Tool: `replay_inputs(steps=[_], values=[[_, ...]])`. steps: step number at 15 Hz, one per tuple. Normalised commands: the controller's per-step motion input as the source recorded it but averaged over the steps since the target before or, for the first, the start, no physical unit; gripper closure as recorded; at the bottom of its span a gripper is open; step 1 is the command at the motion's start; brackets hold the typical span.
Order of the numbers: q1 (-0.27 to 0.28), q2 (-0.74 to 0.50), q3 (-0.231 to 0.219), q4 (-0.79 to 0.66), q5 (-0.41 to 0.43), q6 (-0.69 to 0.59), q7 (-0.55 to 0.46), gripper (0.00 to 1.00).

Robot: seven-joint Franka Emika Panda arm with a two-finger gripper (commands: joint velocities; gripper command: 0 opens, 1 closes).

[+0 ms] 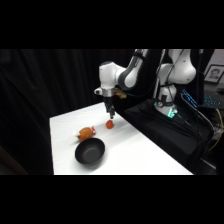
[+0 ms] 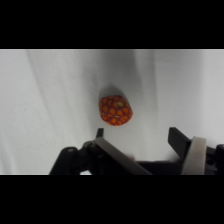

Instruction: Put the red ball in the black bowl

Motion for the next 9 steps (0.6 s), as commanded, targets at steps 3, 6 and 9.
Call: replay_inputs(steps=[3, 6, 9], values=[[-0.066, 0.18, 0.011, -0.06, 0.182, 0.37, -0.21, 0.00], [-0.080, 0.18, 0.009, 0.00, 0.119, 0.31, -0.15, 0.00], [-0.106, 0.18, 0.050, 0.03, 0.148, 0.25, -0.18, 0.00]])
